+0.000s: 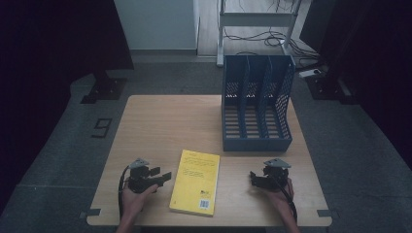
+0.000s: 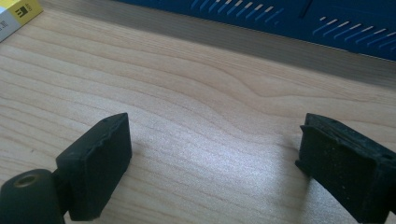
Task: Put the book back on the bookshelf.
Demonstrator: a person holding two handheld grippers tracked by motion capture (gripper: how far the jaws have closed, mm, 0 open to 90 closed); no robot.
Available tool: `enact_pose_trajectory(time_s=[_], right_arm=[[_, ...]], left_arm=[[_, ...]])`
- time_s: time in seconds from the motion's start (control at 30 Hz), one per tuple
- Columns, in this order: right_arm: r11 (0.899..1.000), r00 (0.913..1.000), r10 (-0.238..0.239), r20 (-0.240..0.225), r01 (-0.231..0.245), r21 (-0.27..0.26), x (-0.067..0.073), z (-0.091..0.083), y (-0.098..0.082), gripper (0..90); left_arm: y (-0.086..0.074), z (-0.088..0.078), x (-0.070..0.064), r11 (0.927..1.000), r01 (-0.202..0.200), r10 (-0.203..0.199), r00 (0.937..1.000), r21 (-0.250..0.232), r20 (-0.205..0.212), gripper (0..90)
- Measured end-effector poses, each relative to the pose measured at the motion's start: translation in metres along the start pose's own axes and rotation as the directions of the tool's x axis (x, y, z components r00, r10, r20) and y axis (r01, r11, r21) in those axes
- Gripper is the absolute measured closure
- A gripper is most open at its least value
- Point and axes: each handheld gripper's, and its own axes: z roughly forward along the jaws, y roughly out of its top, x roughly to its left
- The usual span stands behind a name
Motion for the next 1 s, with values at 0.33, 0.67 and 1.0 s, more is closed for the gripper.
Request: enact_pose_trajectory(time_s=[0.33, 0.67, 1.0], right_arm=[[1.000, 1.0000, 0.000, 0.002, 0.000, -0.002, 0.0004, -0.0012, -0.0008, 9.9], [1.000, 1.0000, -0.007, 0.001, 0.007, -0.007, 0.0010, -0.0017, -0.0010, 12.1], [1.000, 0.9999, 0.016, -0.002, -0.016, -0.021, 0.0009, -0.0040, -0.0017, 19.1]], left_arm=[[0.0001, -0.0021, -0.0008, 1.0000, 0.002, -0.002, 1.0000, -0.004, -0.002, 35.0], [0.0006, -0.0027, 0.0027, 0.9999, 0.014, -0.014, 0.9999, -0.008, 0.004, 34.5], [0.0008, -0.0025, 0.0018, 0.9998, 0.017, -0.017, 0.9998, -0.010, 0.010, 34.0]])
